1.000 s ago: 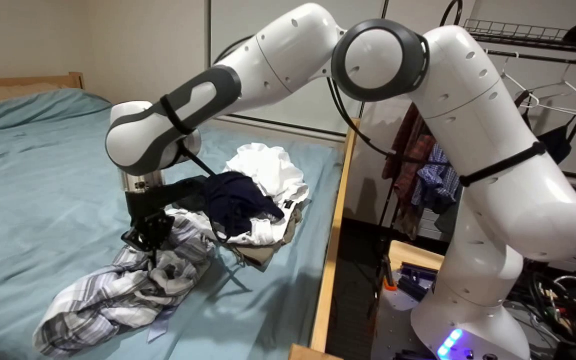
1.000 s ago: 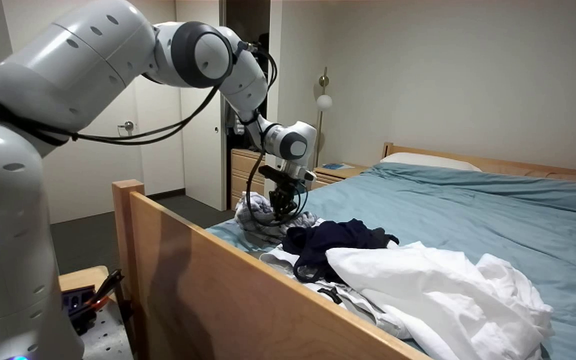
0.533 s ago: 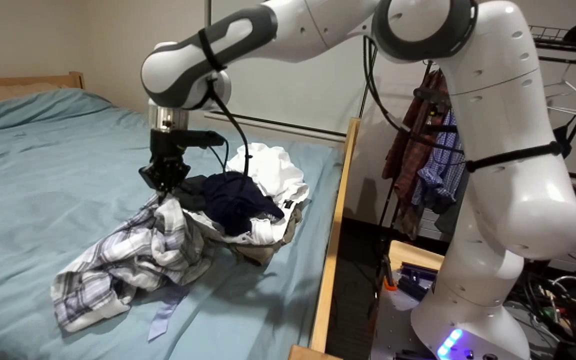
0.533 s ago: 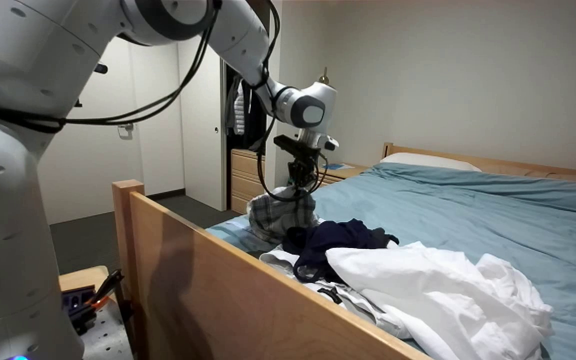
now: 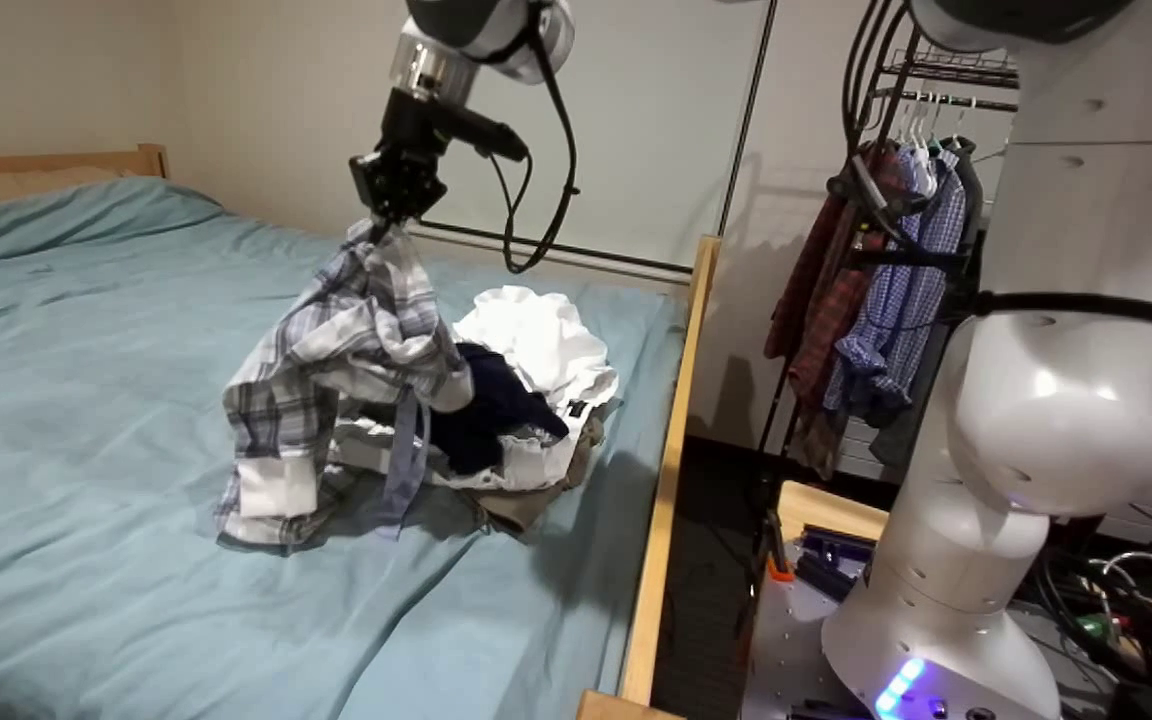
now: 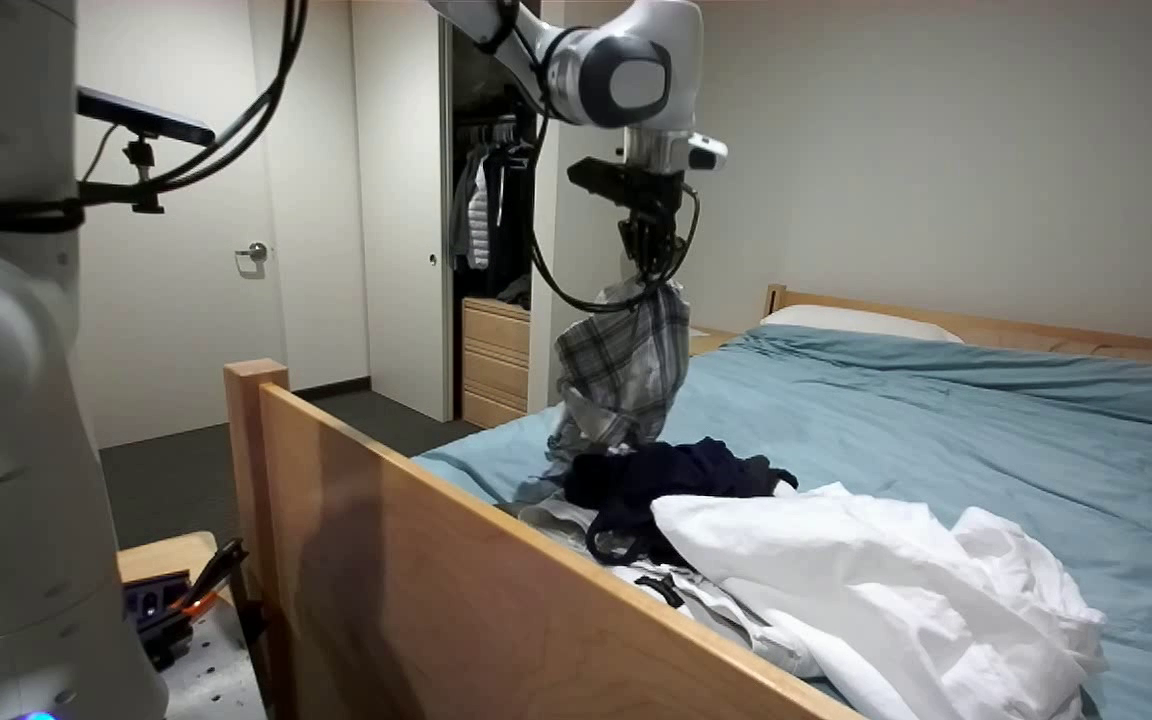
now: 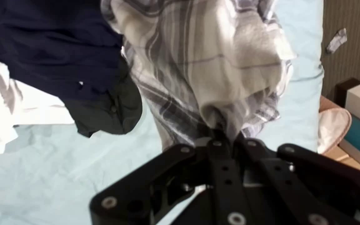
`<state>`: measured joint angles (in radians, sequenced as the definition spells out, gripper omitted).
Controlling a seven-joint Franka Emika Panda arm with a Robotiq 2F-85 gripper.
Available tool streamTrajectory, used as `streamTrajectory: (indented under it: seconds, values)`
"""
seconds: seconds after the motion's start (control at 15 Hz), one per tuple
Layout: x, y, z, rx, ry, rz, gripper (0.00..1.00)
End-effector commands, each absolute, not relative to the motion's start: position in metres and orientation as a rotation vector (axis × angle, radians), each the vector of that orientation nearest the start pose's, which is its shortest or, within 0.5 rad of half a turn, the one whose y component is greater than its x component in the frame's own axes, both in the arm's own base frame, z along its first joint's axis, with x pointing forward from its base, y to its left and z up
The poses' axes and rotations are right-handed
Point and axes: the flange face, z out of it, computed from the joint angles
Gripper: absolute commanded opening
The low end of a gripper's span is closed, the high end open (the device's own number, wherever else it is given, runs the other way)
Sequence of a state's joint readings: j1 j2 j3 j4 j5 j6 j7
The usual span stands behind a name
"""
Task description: Put the checked shirt on the pile of clothes on the right
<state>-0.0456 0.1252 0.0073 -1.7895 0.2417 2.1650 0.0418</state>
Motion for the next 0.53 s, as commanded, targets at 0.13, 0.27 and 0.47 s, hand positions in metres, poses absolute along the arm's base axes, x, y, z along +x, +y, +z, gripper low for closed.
streamTrajectory:
  seconds: [0.13, 0.27, 0.47]
  values:
    - [0.555, -0.094, 0.619, -2.73, 0.455, -0.591, 0.05]
    - [0.533, -0.128, 0.651, -2.679, 0.498, -0.622, 0.05]
    - [0.503, -0.178, 0.671, -2.602, 0.632, -0.629, 0.05]
